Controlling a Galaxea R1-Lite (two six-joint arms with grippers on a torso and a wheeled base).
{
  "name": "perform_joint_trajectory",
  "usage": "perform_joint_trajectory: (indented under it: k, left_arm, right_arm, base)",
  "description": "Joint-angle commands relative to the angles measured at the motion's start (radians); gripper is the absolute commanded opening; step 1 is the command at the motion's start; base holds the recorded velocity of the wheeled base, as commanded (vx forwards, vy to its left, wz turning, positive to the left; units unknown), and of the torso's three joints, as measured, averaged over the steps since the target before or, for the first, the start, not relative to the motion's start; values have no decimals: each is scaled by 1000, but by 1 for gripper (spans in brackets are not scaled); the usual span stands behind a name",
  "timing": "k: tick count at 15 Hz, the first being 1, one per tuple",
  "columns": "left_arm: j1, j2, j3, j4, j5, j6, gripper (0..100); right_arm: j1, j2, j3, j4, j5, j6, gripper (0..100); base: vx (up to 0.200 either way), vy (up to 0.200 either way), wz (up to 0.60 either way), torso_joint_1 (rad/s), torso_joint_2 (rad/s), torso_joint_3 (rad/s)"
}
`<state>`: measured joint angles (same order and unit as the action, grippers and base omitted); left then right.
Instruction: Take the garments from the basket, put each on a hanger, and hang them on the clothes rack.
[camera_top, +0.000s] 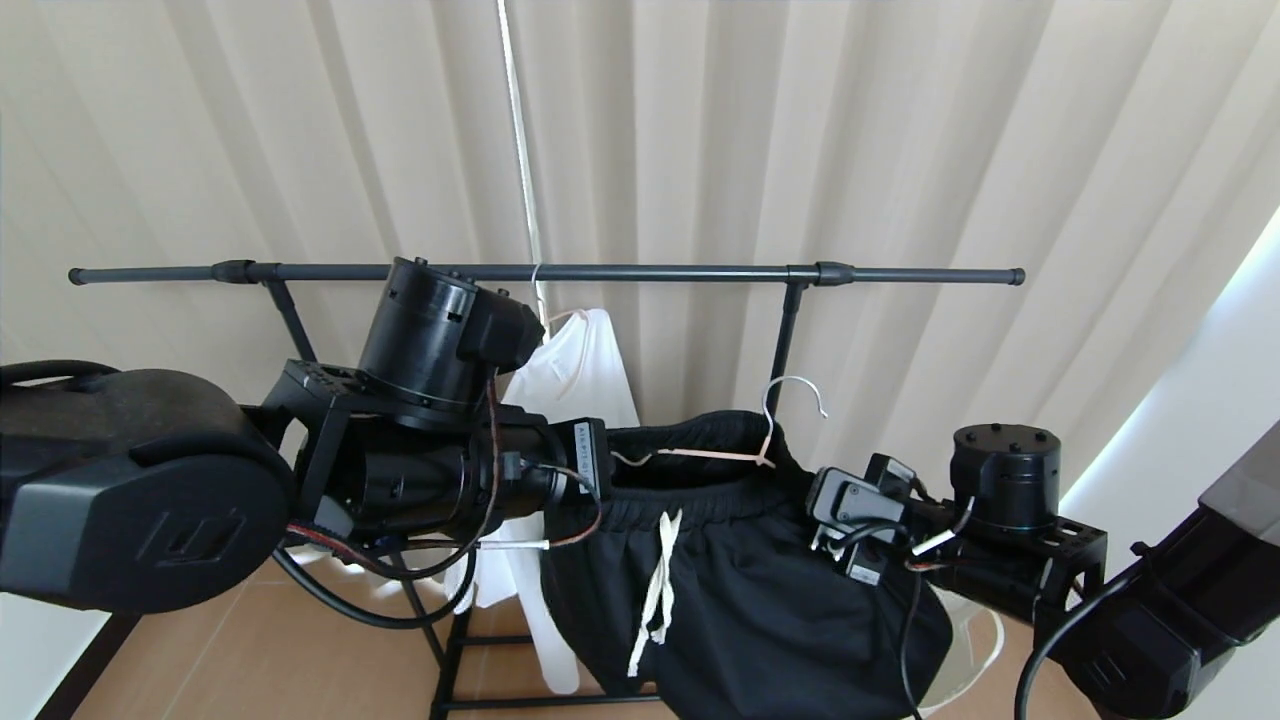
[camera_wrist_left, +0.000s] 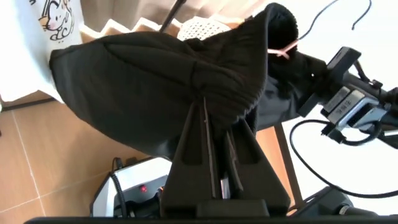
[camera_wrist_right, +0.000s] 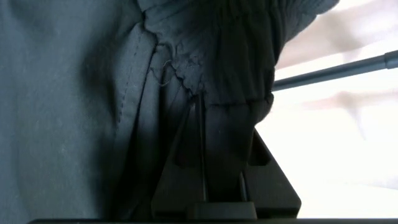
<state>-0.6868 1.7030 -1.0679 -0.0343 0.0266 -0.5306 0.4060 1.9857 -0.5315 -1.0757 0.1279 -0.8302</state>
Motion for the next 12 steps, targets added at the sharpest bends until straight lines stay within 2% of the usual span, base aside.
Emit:
perform_joint_trajectory:
  k: [1,5,8,12]
  left_arm:
    - [-3,18,2,-1,3,0,0]
    - [-37,40,12,-7,13,4,0]
    - [-74,49,34,-12,16,6,0]
    - [-96,104,54,-96,92,6,0]
  right_arm:
    - [10,-2,-2,-27,9,22,0]
    - [10,-7,8,-89,70,33,0]
    - [10,-7,5,-104,70,46,0]
    - [13,-8,7,-141,70,66,0]
  base:
    - [0,0,0,0,0,0]
    - [0,0,0,0,0,0]
    - [0,0,0,0,0,0]
    - [0,0,0,0,0,0]
